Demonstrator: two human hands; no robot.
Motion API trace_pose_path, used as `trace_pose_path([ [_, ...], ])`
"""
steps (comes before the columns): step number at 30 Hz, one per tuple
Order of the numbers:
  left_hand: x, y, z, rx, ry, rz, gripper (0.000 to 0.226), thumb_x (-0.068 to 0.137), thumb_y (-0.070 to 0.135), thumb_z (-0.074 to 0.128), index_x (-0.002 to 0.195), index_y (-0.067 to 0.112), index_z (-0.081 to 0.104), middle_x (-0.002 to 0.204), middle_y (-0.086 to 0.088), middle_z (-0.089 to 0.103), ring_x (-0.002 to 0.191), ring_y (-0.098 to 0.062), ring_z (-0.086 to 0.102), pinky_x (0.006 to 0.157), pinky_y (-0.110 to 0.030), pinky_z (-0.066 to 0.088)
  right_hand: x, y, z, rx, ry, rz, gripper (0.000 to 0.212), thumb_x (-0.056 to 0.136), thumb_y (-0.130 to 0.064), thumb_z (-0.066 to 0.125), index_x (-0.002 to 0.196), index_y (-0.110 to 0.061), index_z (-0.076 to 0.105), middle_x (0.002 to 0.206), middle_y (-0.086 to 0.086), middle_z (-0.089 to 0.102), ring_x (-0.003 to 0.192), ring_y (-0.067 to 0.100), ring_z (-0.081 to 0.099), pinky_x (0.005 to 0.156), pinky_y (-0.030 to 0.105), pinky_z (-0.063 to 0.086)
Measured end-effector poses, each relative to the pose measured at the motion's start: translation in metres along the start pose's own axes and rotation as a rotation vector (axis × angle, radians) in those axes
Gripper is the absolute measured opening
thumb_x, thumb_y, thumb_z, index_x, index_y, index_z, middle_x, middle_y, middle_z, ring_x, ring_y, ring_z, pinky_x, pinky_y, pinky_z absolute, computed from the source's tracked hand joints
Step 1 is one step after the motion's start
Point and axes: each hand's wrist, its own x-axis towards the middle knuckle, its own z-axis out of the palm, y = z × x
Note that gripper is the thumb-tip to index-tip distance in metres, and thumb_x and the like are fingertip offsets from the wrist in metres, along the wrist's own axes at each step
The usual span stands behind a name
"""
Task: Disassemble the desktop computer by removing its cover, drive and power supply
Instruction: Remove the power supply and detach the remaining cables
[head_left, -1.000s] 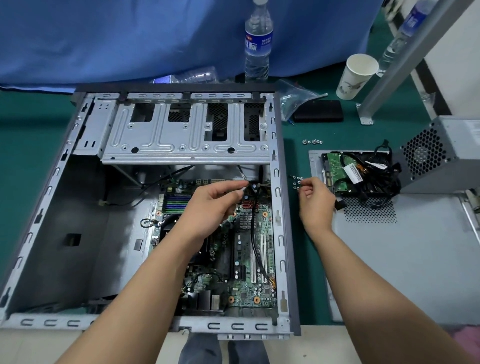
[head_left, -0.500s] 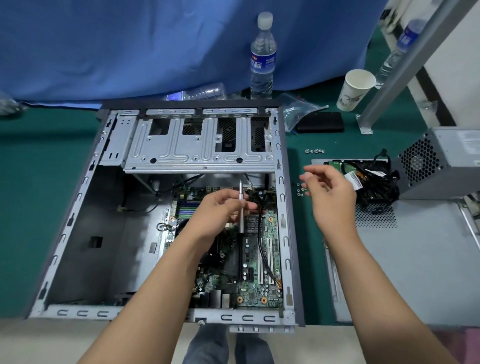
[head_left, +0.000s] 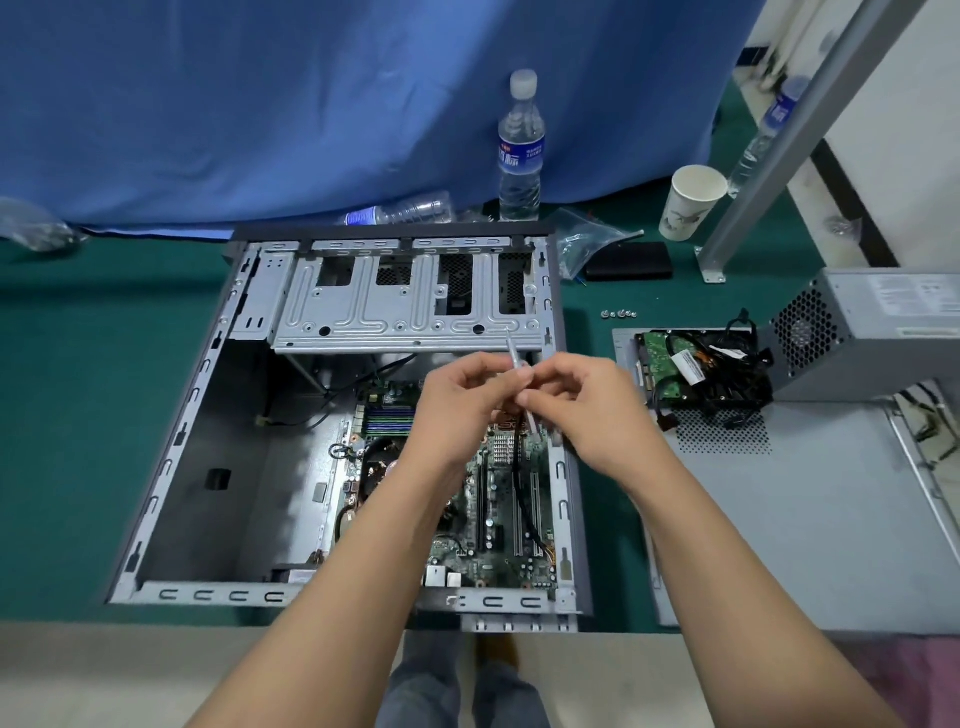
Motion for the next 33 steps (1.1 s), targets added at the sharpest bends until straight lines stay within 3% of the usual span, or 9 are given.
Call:
trace_pose_path([
  [2,-0.006,-0.001,0.006,0.032,-0.011,0.05,0.006,0.086,0.017,0.068,0.091,0.017,0.072,0.074,0.006,0.07,0.06,0.0,0.059,0.056,-0.011,0.044,-0.003,0.004,-0.006,0.008,0.034,-0.004,0.004,0.082,-0.013,0.071,0.084,-0.016,0.07,0.071,0.002,0.066,0.055,0.003,0.051,0.055,0.018,0.043],
  [4,-0.012,-0.006,0.012,0.116,-0.018,0.084,0.018,0.085,0.023,0.07,0.103,0.026,0.07,0.088,0.011,0.072,0.078,0.001,0.064,0.064,-0.008,0.046,-0.006,0.016,-0.02,0.096,0.142,0.027,0.007,0.082,-0.012,0.07,0.084,-0.019,0.07,0.073,-0.002,0.066,0.058,0.002,0.055,0.054,0.014,0.042],
  [8,-0.02,-0.029,0.022,0.402,-0.082,-0.005,0.067,0.081,0.04,0.072,0.141,0.037,0.041,0.136,0.021,0.047,0.121,0.001,0.045,0.097,-0.018,0.039,-0.017,0.071,-0.051,0.172,0.31,0.263,0.011,0.081,-0.008,0.07,0.085,-0.018,0.067,0.083,0.002,0.068,0.073,0.012,0.062,0.066,0.021,0.046],
  [11,-0.025,-0.04,0.026,0.279,-0.189,-0.082,0.043,0.087,0.042,0.064,0.127,0.048,0.05,0.12,0.029,0.06,0.112,0.003,0.056,0.084,-0.006,0.04,-0.024,0.117,-0.057,0.058,0.3,0.459,0.011,0.082,-0.004,0.069,0.092,-0.001,0.069,0.075,0.008,0.065,0.059,0.018,0.055,0.062,0.032,0.05],
  [13,-0.024,-0.041,0.026,0.26,-0.211,-0.043,0.029,0.09,0.037,0.062,0.119,0.041,0.06,0.103,0.017,0.069,0.095,-0.001,0.064,0.072,-0.002,0.043,-0.025,0.139,-0.055,-0.066,0.295,0.535,0.005,0.083,-0.004,0.067,0.086,-0.001,0.069,0.072,0.011,0.063,0.056,0.022,0.054,0.064,0.037,0.054],
  [17,-0.022,-0.042,0.024,0.246,-0.236,-0.026,0.024,0.092,0.033,0.06,0.116,0.034,0.064,0.103,0.02,0.07,0.093,0.002,0.063,0.076,-0.005,0.043,-0.022,0.158,-0.047,-0.242,0.284,0.564,0.005,0.083,-0.005,0.064,0.081,-0.009,0.063,0.084,0.011,0.064,0.068,0.027,0.06,0.073,0.038,0.056],
  [22,-0.022,-0.044,0.024,0.232,-0.237,-0.023,0.025,0.093,0.032,0.058,0.118,0.031,0.064,0.11,0.017,0.069,0.102,0.0,0.063,0.08,-0.006,0.043,-0.017,0.163,-0.04,-0.335,0.276,0.498,0.019,0.088,-0.009,0.057,0.106,-0.012,0.063,0.101,0.011,0.063,0.087,0.028,0.059,0.074,0.031,0.049],
  [30,-0.022,-0.046,0.022,0.288,-0.221,-0.046,0.033,0.091,0.042,0.058,0.122,0.032,0.061,0.111,0.02,0.067,0.102,0.002,0.062,0.092,-0.021,0.044,-0.024,0.145,-0.041,-0.355,0.301,0.413,0.029,0.091,-0.012,0.055,0.119,-0.008,0.062,0.113,0.014,0.062,0.099,0.027,0.059,0.086,0.033,0.048],
  [33,-0.022,-0.046,0.023,0.289,-0.21,-0.062,0.037,0.091,0.041,0.059,0.125,0.027,0.06,0.116,0.014,0.067,0.107,-0.002,0.061,0.098,-0.024,0.045,-0.024,0.114,-0.04,-0.227,0.338,0.256,0.02,0.091,-0.011,0.057,0.108,-0.007,0.067,0.1,0.01,0.068,0.089,0.02,0.061,0.08,0.025,0.047],
])
